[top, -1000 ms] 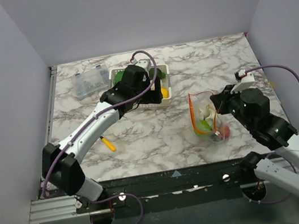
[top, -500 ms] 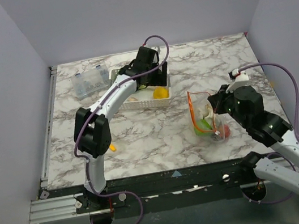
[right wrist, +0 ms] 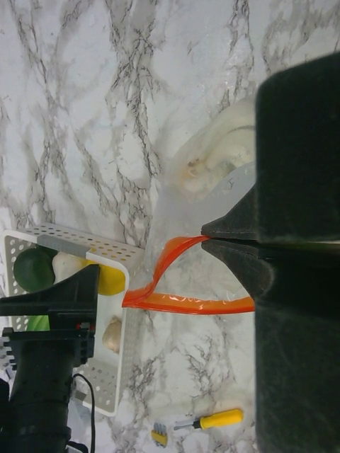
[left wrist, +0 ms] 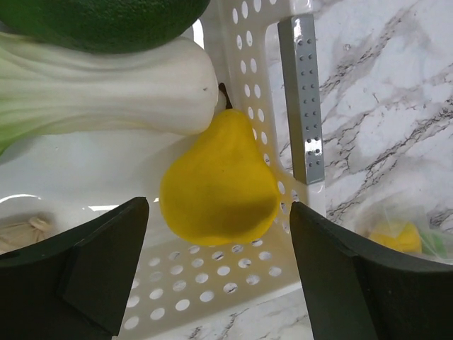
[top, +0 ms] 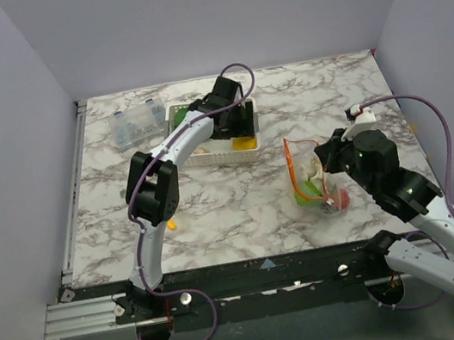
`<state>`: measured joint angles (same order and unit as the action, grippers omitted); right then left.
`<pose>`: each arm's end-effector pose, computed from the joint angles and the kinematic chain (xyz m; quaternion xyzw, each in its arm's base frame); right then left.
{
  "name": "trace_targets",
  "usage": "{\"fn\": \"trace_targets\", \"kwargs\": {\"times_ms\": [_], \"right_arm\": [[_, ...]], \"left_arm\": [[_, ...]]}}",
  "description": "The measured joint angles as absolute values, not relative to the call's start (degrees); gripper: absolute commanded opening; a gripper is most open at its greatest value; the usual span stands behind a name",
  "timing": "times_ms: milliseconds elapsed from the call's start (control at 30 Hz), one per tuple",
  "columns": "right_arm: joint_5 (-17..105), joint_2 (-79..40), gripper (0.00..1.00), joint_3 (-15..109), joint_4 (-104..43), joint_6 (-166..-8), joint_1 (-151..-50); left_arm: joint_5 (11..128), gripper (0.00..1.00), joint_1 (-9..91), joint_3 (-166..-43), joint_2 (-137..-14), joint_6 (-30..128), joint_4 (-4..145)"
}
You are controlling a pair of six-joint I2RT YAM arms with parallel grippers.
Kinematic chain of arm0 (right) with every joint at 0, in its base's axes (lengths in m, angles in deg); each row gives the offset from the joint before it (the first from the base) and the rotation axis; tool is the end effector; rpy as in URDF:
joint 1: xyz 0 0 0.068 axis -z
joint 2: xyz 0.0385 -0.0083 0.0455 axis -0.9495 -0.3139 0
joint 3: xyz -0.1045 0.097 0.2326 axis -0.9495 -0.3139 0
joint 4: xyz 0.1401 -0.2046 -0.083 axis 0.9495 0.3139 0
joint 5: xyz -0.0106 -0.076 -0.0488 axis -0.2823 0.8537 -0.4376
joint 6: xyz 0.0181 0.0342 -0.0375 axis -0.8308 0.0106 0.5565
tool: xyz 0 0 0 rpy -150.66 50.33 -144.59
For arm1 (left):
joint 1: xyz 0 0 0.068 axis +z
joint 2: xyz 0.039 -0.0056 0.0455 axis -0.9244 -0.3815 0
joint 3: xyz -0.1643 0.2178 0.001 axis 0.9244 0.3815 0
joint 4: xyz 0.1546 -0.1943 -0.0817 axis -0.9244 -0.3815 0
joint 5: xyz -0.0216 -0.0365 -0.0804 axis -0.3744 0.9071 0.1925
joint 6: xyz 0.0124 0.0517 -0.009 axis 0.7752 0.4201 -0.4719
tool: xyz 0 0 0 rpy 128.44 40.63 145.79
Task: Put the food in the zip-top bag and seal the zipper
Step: Pick up the fake fruit from the bin.
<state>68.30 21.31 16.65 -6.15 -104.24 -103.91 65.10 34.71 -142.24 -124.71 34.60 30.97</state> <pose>0.1404 0.0765 0.3291 0.0237 0.8142 0.1633 0.5567 0.4101 -0.2678 0.2369 0.0705 0.9441 -0.1842 0.2641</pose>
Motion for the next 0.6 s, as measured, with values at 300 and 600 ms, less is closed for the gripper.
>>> {"fn": "trace_targets", "kwargs": {"times_ms": [300, 600], "right_arm": [[67.71, 21.42, 0.01, 16.65, -6.15, -104.24, -103.91], [67.71, 21.59, 0.01, 16.65, -6.15, -104.24, -103.91]], "left_arm": [[68.64, 0.69, 34.75, -142.37, -128.87, 31.84, 30.73], [68.81, 0.25, 35.17, -143.79, -129.06, 31.93, 29.22]]}}
